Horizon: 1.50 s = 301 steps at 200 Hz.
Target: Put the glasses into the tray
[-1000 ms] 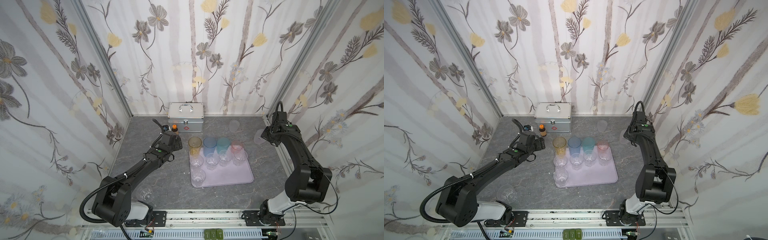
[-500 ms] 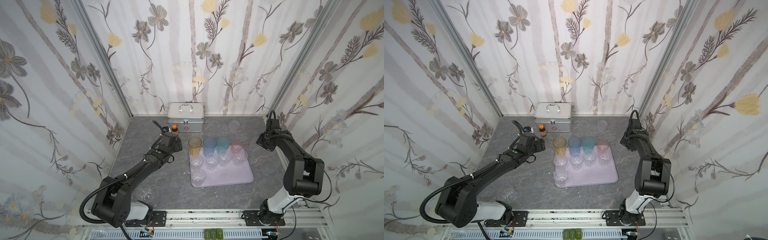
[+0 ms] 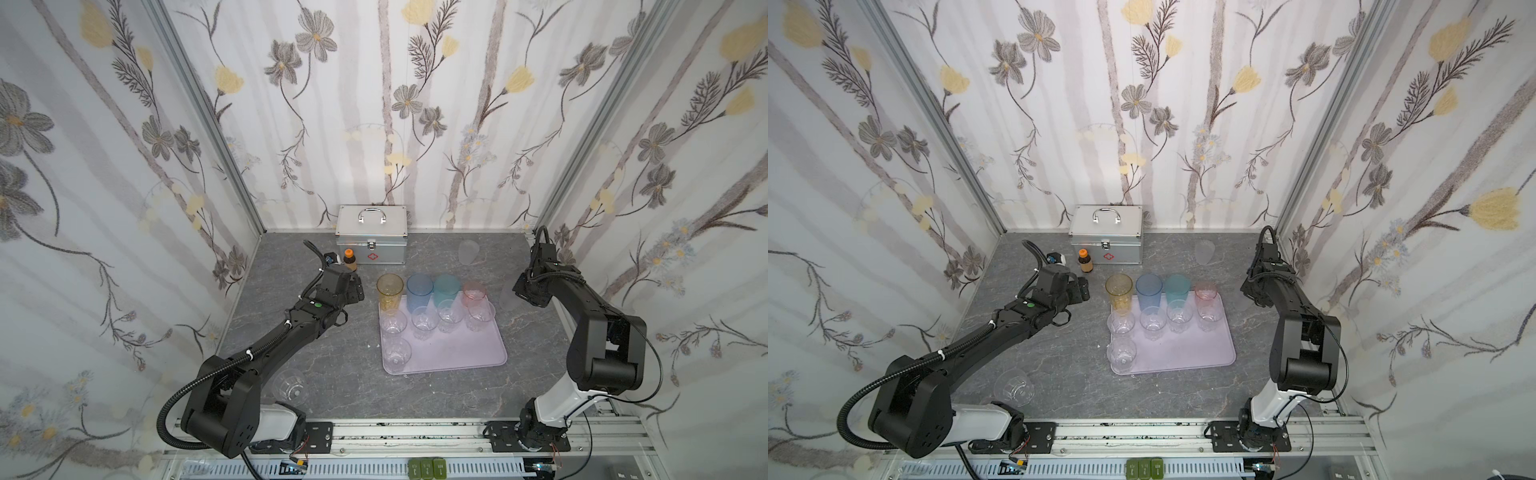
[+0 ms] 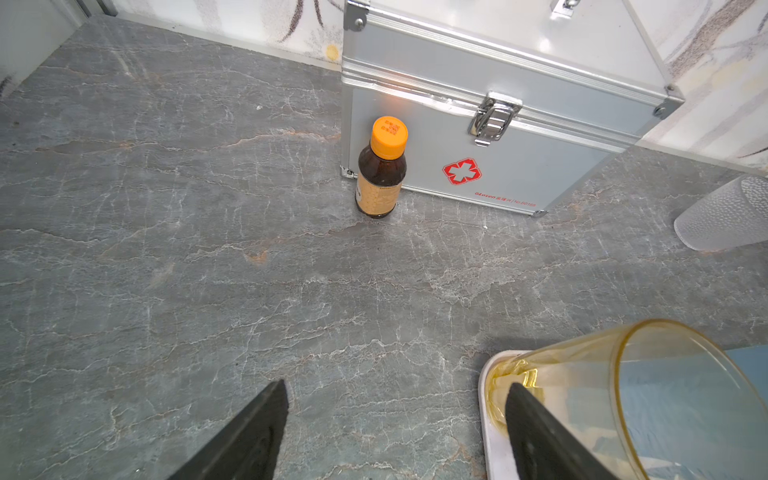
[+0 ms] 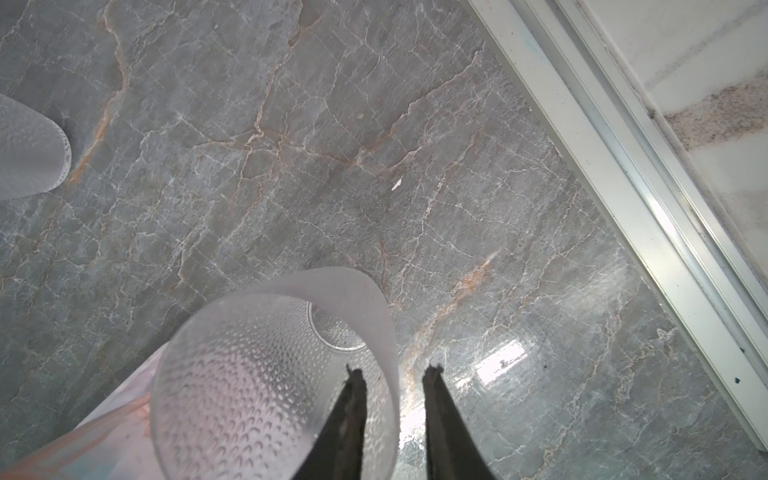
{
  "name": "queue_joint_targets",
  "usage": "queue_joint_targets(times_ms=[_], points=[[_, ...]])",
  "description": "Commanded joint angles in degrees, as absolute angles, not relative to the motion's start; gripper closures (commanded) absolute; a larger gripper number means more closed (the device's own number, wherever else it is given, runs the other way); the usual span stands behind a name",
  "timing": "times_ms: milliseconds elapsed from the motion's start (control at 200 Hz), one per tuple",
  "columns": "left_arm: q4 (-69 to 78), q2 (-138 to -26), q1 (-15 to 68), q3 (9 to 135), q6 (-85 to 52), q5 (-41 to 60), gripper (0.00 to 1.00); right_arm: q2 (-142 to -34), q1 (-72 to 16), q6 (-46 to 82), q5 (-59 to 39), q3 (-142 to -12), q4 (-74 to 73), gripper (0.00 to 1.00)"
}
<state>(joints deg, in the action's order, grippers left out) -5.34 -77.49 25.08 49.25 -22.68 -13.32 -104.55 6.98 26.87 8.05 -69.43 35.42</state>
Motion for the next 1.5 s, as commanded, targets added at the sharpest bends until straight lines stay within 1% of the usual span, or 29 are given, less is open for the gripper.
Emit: queue_joint_targets(times_ms=[0, 190, 340, 490, 570, 635, 774, 874, 1079, 1369, 1469, 1499], points=[[-4.1, -77.4, 25.0, 49.8, -22.9, -14.3, 0.15, -103.9, 6.8, 25.9, 9.8, -70.6, 33.7, 0.68], [-5.5, -77.5, 25.0, 50.7, -22.2, -15.4, 0.15, -99.5, 5.2, 25.6, 12.9, -73.0, 36.3, 0.61], [-9.6, -76.8, 24.0, 52.1, -21.3, -17.2, 0.15, -96.0, 1.6, 25.6, 15.1, -75.7, 38.3, 0.58], [-15.7, -73.8, 21.5, 51.9, -23.0, -15.6, 0.16, -93.9, -3.3, 25.6, 13.5, -76.8, 37.6, 0.56], [-19.9, -72.4, 20.3, 51.9, -23.3, -16.8, 0.16, -94.2, -6.4, 25.7, 12.7, -77.3, 37.1, 0.56], [-22.7, -70.8, 18.1, 51.7, -23.0, -17.6, 0.17, -94.8, -8.6, 25.8, 12.3, -78.1, 36.7, 0.55], [-26.8, -67.6, 12.0, 52.0, -23.6, -14.8, 0.18, -96.2, -12.8, 25.1, 10.7, -81.3, 36.0, 0.54], [-29.0, -66.2, 8.9, 52.5, -24.7, -14.0, 0.18, -96.8, -17.5, 24.6, 8.1, -82.7, 33.8, 0.53], [-29.5, -67.1, -0.6, 54.9, -24.3, -11.4, 0.17, -103.1, -28.4, 26.0, 4.8, -87.4, 32.5, 0.52], [-28.0, -68.5, -2.8, 55.8, -21.9, -13.0, 0.16, -114.6, -42.7, 26.3, 1.5, -101.9, 34.3, 0.51], [-25.6, -68.9, -4.0, 56.0, -20.0, -14.8, 0.16, -119.3, -46.7, 26.5, -1.8, -107.1, 34.8, 0.51], [-24.8, -69.0, -4.3, 56.1, -19.8, -15.3, 0.16, -120.9, -49.3, 26.6, -3.1, -108.9, 35.0, 0.50]])
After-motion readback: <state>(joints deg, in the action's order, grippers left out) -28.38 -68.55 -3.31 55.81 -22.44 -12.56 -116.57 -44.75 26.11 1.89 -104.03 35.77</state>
